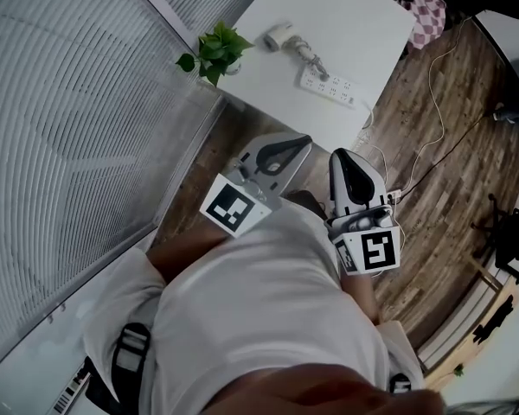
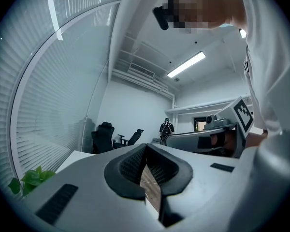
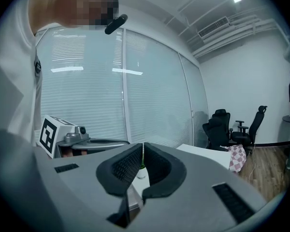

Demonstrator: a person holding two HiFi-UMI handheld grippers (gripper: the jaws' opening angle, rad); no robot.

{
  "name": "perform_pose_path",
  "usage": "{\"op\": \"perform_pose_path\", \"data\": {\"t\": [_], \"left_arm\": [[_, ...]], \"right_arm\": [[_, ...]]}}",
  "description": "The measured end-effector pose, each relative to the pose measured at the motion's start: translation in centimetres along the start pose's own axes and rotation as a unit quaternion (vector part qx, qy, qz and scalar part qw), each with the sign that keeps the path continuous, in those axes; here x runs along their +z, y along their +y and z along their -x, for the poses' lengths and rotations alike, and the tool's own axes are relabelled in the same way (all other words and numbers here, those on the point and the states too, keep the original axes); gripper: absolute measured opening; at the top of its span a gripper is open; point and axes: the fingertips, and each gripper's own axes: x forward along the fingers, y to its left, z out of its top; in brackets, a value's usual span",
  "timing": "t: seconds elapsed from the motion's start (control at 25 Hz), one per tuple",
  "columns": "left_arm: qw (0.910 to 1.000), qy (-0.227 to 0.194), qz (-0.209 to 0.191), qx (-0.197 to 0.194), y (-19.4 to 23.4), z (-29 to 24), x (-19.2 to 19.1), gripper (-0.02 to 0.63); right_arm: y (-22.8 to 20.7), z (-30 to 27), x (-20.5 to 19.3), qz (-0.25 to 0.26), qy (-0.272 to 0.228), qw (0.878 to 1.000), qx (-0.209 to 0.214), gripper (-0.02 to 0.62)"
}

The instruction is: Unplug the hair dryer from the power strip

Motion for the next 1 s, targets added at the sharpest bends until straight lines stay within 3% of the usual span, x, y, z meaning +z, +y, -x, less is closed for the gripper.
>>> {"op": "perform_pose_path", "data": {"t": [0.4,1.0], "left_arm": [[0.9999,0.011,-0.003,-0.007,0.9,-1.6,-0.3,0.029],[0.9997,0.022,-0.013,0.003,0.9,-7.3,-0.2,0.029]], "right_arm": [[-2.3,-0.9,0.2,-0.003,0.001,1.000,-0.016,0.034],[-7.9,-1.7,0.6,-0.008,-0.002,1.000,-0.005,0.034]]}}
